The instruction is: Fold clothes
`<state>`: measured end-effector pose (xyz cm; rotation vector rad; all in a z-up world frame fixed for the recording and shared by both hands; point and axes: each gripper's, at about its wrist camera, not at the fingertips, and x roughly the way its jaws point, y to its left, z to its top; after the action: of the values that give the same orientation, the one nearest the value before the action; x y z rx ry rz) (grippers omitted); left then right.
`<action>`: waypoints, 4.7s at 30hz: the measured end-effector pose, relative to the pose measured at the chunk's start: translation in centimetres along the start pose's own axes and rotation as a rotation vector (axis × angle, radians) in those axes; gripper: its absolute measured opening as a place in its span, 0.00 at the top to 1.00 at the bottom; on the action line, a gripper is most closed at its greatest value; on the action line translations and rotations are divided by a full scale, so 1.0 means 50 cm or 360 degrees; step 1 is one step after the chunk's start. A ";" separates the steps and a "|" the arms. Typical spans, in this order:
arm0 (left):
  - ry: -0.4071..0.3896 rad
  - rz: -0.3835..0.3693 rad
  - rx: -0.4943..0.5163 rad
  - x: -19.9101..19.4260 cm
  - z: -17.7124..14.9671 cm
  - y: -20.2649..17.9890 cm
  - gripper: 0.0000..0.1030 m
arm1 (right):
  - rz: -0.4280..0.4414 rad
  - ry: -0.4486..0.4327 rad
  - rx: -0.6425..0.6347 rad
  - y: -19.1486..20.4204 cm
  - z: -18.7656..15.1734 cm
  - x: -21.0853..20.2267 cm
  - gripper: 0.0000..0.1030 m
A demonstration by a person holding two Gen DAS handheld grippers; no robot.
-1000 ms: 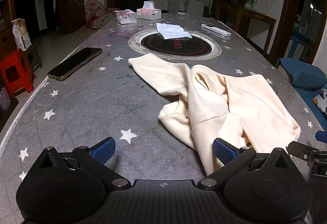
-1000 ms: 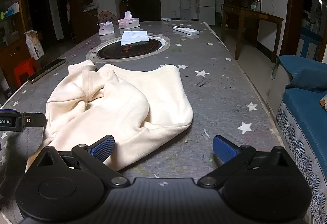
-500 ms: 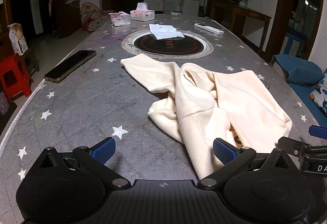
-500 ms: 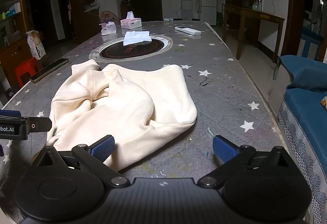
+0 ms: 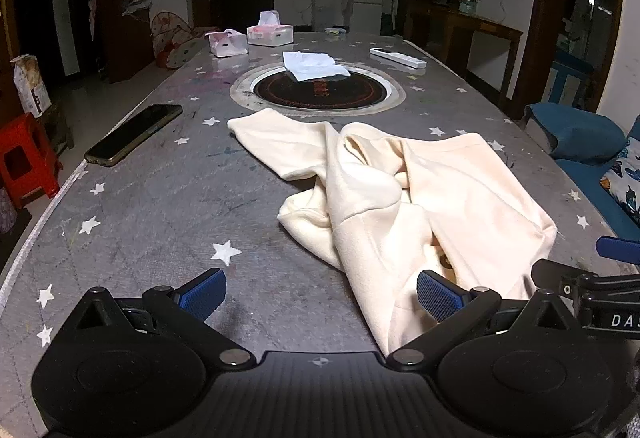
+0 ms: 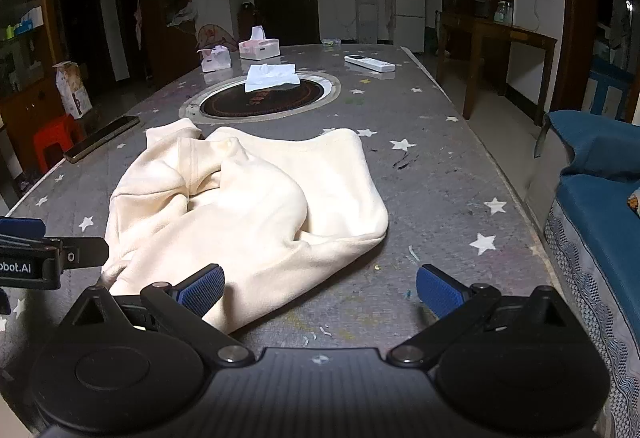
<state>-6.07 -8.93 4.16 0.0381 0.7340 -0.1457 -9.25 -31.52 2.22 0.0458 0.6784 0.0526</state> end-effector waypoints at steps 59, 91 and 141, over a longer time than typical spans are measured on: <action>-0.0115 0.0011 0.0076 0.046 0.080 0.010 0.10 | 0.0160 -0.0025 -0.0099 0.030 0.088 0.046 0.15; -0.0006 -0.0298 0.0043 0.163 0.154 0.040 0.83 | 0.0373 0.0095 -0.0255 0.070 0.185 0.239 0.90; -0.0059 -0.0353 0.0226 -0.002 0.011 0.058 0.82 | 0.0464 0.0050 -0.0361 0.032 0.006 -0.058 0.70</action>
<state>-5.35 -6.09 4.58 0.0893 0.6885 -0.4096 -11.35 -30.11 4.38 -0.0751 0.6893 0.4107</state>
